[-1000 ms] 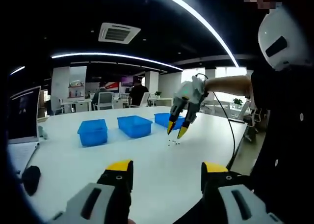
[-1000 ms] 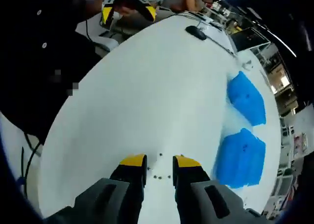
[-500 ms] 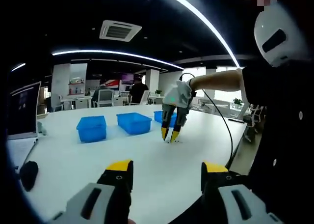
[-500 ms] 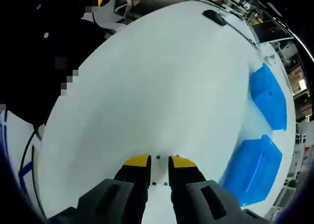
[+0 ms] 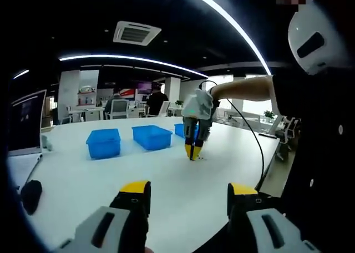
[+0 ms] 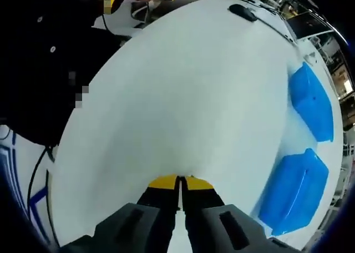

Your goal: Pick up the resistors one by one and place each resistor into its matching bin, sorting the parts by color and model until every resistor is separated into the correct bin for its type

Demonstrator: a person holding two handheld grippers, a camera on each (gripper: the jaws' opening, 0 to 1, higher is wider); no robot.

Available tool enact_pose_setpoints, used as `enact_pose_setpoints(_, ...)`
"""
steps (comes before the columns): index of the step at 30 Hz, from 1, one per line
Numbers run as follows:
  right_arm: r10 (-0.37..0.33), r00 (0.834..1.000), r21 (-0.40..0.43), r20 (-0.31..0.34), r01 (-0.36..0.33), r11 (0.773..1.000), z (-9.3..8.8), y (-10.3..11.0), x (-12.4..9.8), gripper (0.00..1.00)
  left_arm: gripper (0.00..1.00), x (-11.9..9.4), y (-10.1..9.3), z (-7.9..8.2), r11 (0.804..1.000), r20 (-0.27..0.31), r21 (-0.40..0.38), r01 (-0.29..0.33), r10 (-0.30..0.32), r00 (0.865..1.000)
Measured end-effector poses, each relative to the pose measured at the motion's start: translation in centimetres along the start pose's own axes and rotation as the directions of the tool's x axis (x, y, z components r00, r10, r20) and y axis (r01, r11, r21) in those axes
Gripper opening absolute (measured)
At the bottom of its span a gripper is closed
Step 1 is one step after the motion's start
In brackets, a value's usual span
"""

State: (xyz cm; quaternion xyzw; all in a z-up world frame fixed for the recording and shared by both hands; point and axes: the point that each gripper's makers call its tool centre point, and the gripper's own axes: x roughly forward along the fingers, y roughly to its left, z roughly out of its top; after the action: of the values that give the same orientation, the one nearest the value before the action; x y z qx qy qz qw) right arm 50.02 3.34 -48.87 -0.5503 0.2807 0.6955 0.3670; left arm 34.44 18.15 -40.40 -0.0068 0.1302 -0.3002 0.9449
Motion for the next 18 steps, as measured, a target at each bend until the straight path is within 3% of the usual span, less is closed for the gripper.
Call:
enact_pose_setpoints(6,-0.038,0.999,-0.005,0.006,0.039,0.999,-0.2,0.2,-0.1,0.05,0.57,-0.1,0.0,0.2,1.000,0.008,0.000,0.000,0.000,1.000)
enact_pose_setpoints(10,-0.109,0.988,0.072,0.110,0.102,0.992,1.0,0.2,-1.9,0.05,0.57,0.0,-0.2,0.4,1.000,0.009,0.007,0.007,-0.007,1.000)
enact_pose_setpoints(12,-0.151,0.973,0.131,0.176,0.129,0.983,1.6,0.3,-3.4,0.05,0.57,0.2,-0.4,0.6,1.000,0.010,0.012,0.013,-0.014,1.000)
enact_pose_setpoints(14,-0.215,0.945,0.194,0.248,0.169,0.966,1.9,0.5,-5.1,0.05,0.57,0.4,-0.5,0.8,1.000,0.012,0.017,0.020,-0.021,1.000)
enact_pose_setpoints(16,-0.284,0.901,0.275,0.328,0.197,0.941,2.3,1.0,-7.0,0.05,0.57,0.6,-0.7,1.1,0.999,0.015,0.023,0.028,-0.028,0.999)
enact_pose_setpoints(17,-0.325,0.872,0.318,0.365,0.212,0.924,2.3,1.2,-8.0,0.05,0.57,0.8,-0.8,1.2,0.999,0.016,0.026,0.032,-0.032,0.999)
enact_pose_setpoints(18,-0.377,0.830,0.380,0.410,0.221,0.898,2.3,1.6,-9.3,0.05,0.57,0.9,-0.9,1.4,0.999,0.019,0.029,0.037,-0.037,0.999)
